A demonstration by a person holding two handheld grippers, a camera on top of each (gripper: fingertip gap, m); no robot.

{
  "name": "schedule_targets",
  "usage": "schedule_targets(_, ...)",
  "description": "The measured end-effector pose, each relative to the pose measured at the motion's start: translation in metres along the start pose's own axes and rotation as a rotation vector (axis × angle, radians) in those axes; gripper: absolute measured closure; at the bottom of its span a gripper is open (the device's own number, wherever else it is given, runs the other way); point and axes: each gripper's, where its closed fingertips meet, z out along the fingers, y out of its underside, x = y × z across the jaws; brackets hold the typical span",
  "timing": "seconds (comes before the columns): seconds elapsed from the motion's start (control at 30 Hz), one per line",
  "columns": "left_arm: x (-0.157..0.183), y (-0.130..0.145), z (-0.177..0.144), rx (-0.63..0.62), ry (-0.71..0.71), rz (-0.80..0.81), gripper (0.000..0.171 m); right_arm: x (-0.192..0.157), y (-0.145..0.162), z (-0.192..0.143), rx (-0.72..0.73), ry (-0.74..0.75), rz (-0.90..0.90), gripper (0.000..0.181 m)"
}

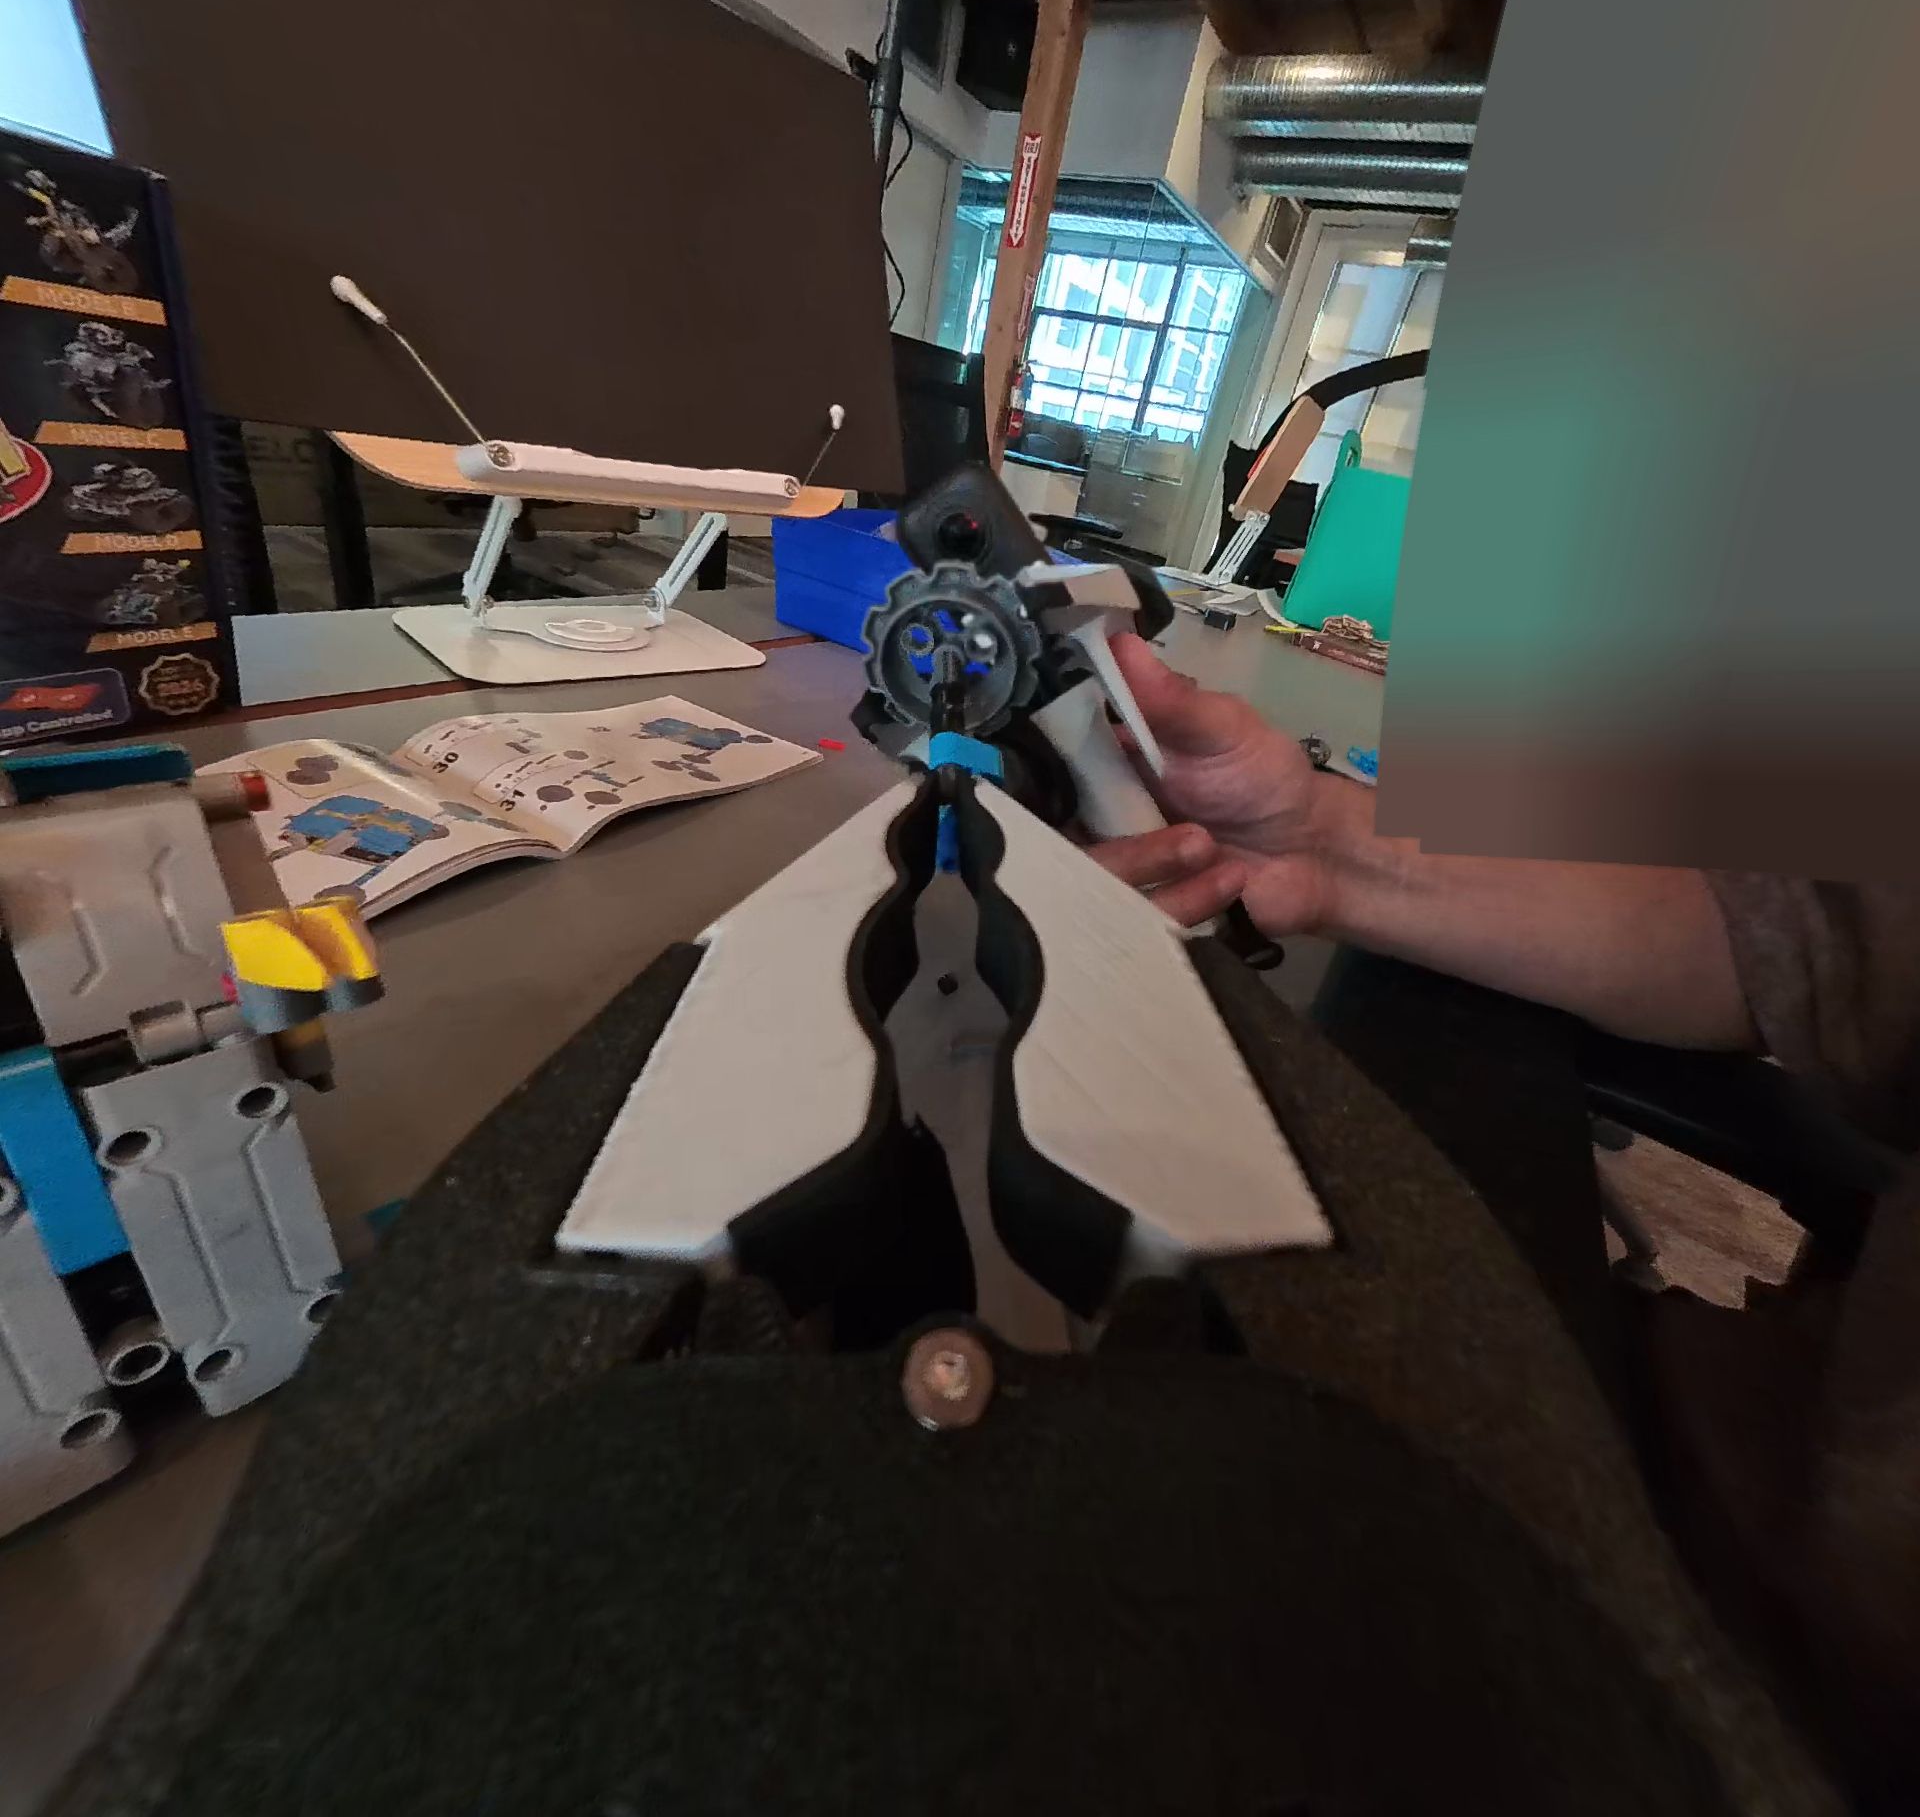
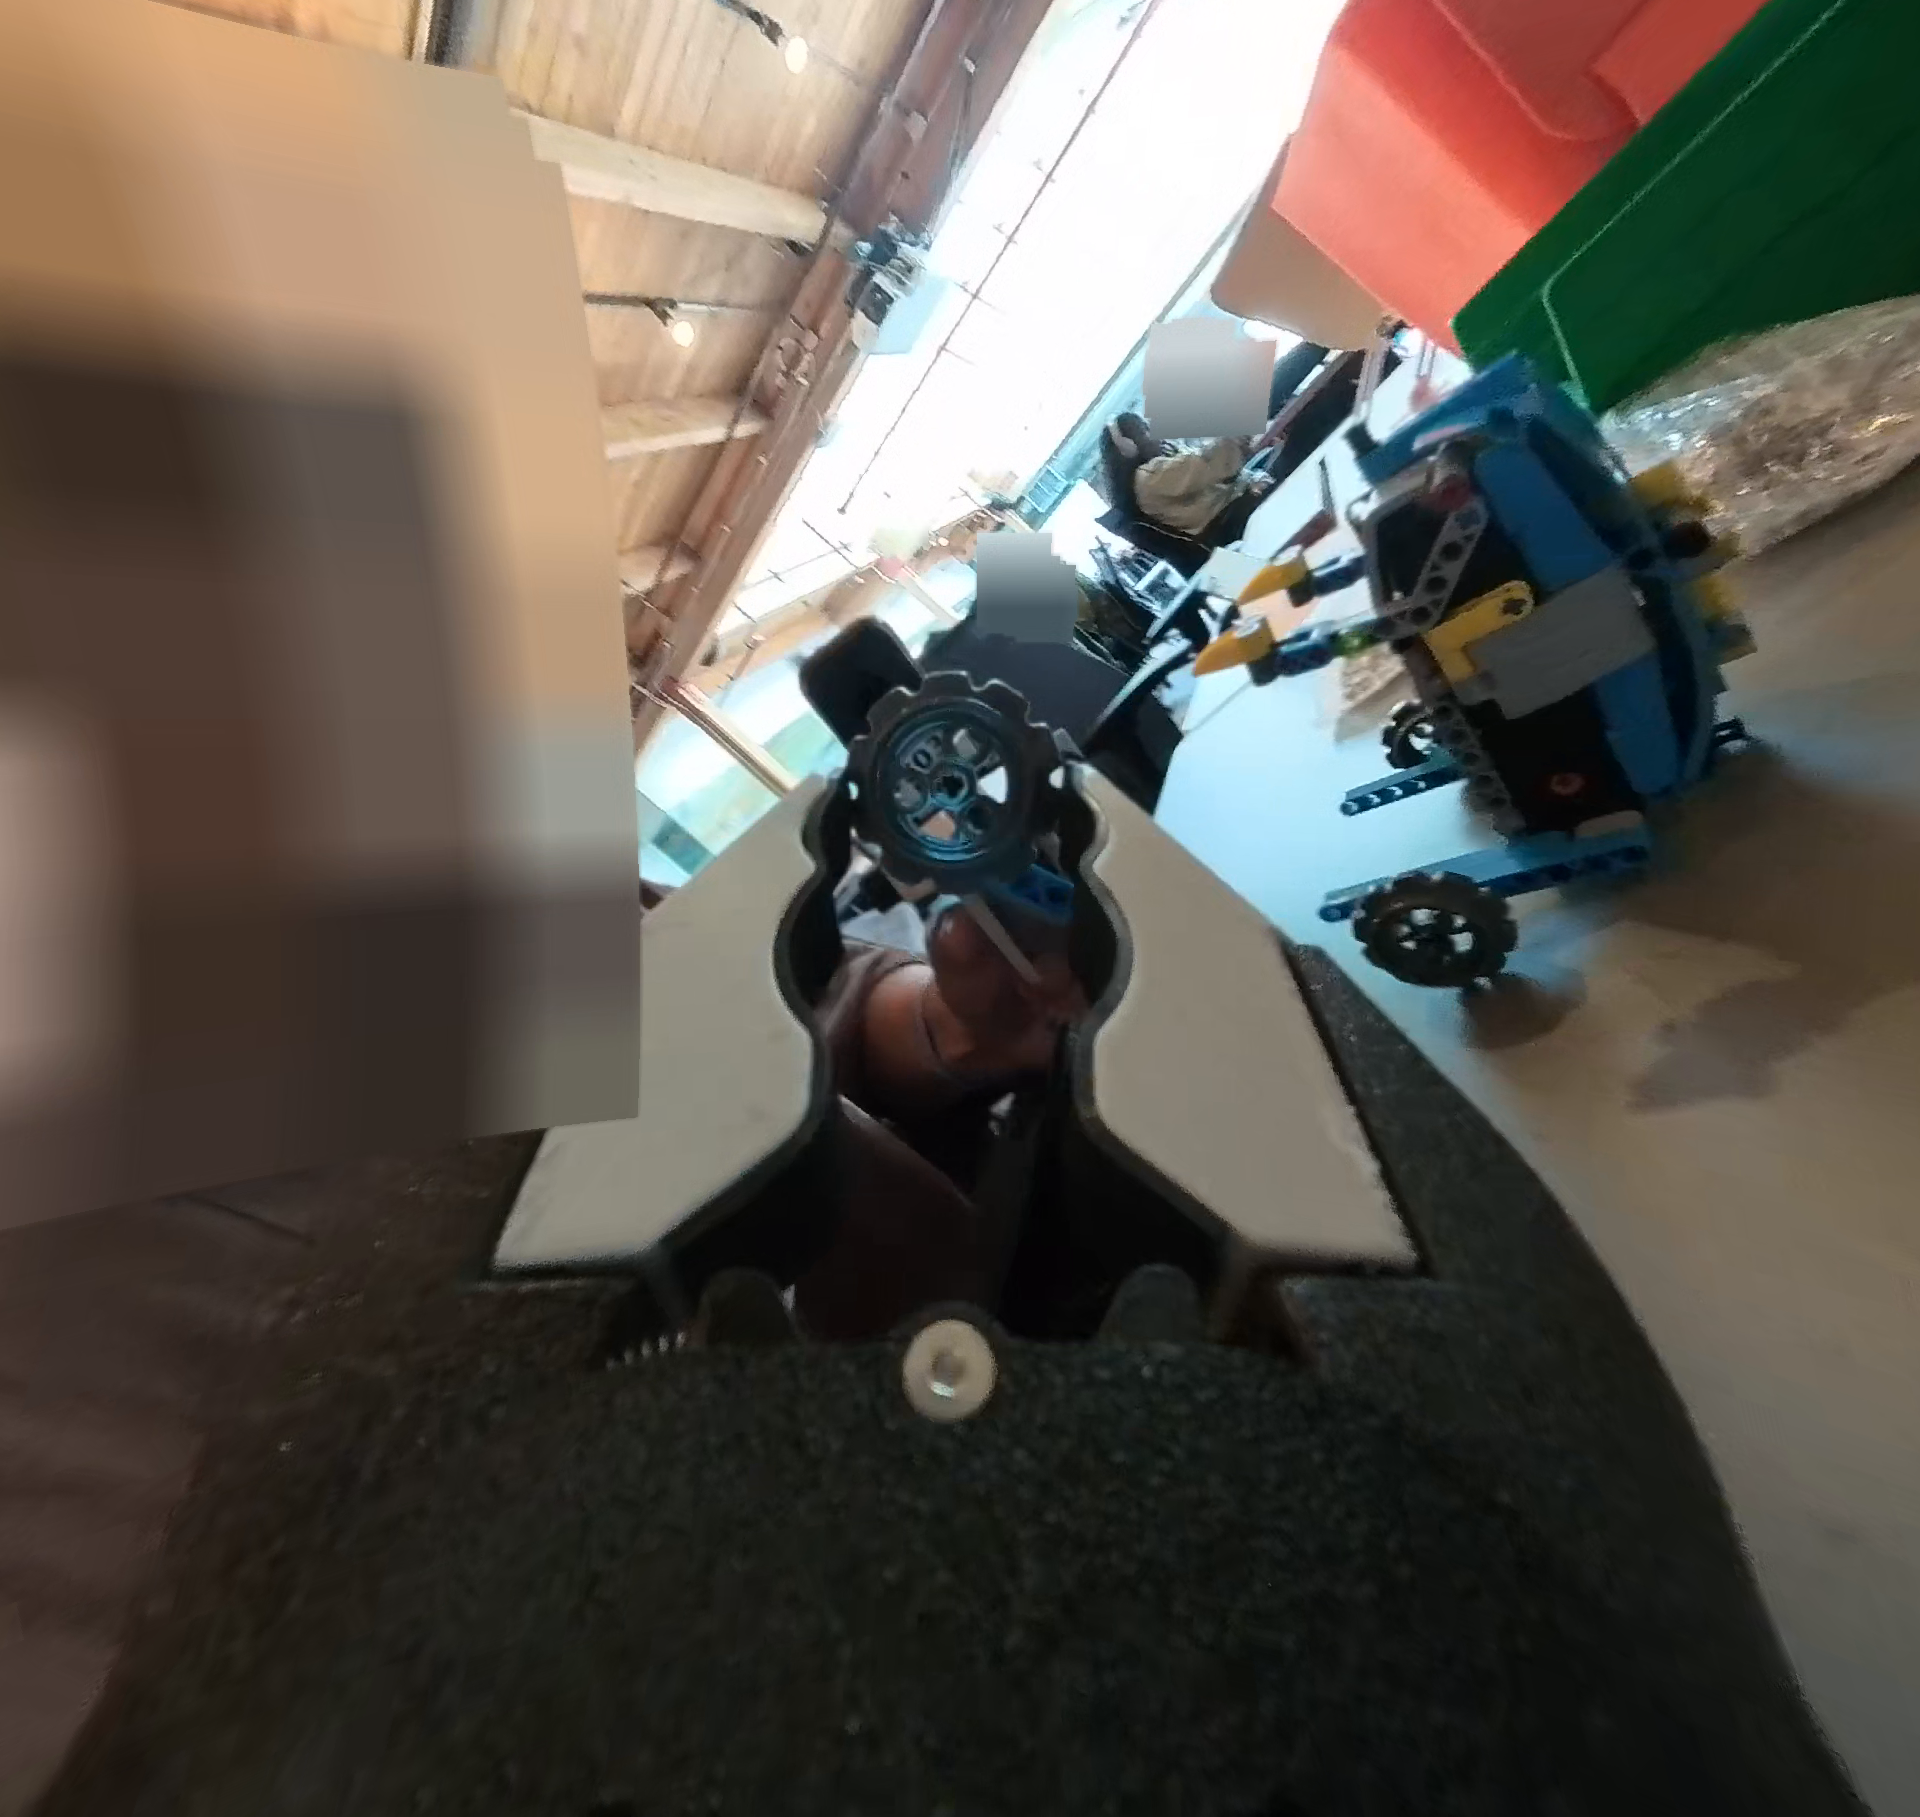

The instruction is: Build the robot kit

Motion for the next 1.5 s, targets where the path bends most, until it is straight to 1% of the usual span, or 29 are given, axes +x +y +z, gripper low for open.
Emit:
schedule_targets(0.03,0.0,0.0,0.0,0.001,0.006,-0.008,0.169,0.0,0.001,-0.001,-0.013,0.013,-0.019,0.142)
schedule_targets(0.2,0.003,0.003,0.002,-0.019,0.027,-0.009,0.169,0.001,0.005,-0.005,-0.08,0.059,-0.097,0.142)
schedule_targets(0.33,0.008,0.007,0.003,-0.044,0.073,-0.028,0.169,0.005,0.015,-0.014,-0.202,0.101,-0.165,0.14)
schedule_targets(0.37,0.009,0.009,0.004,-0.053,0.083,-0.026,0.169,0.004,0.017,-0.016,-0.208,0.091,-0.158,0.142)
schedule_targets(0.5,0.009,0.009,0.004,-0.051,0.082,-0.026,0.169,0.003,0.016,-0.016,-0.142,0.031,-0.082,0.142)
schedule_targets(0.7,0.008,0.007,0.004,-0.04,0.065,-0.013,0.169,0.001,0.013,-0.013,-0.1,0.006,-0.057,0.142)
schedule_targets(0.97,0.009,0.006,0.003,-0.037,0.072,-0.016,0.169,0.002,0.016,-0.014,-0.13,0.027,-0.089,0.142)
schedule_targets(1.17,0.01,0.008,0.004,-0.044,0.076,-0.013,0.169,-0.001,0.015,-0.014,-0.12,0.0,-0.078,0.142)
schedule_targets(1.37,0.01,0.003,0.002,-0.016,0.07,-0.002,0.169,0.011,0.026,-0.015,-0.169,0.061,-0.073,0.142)
schedule_targets(1.5,0.01,0.004,0.002,-0.023,0.07,0.0,0.169,0.007,0.021,-0.014,-0.129,0.005,-0.02,0.142)
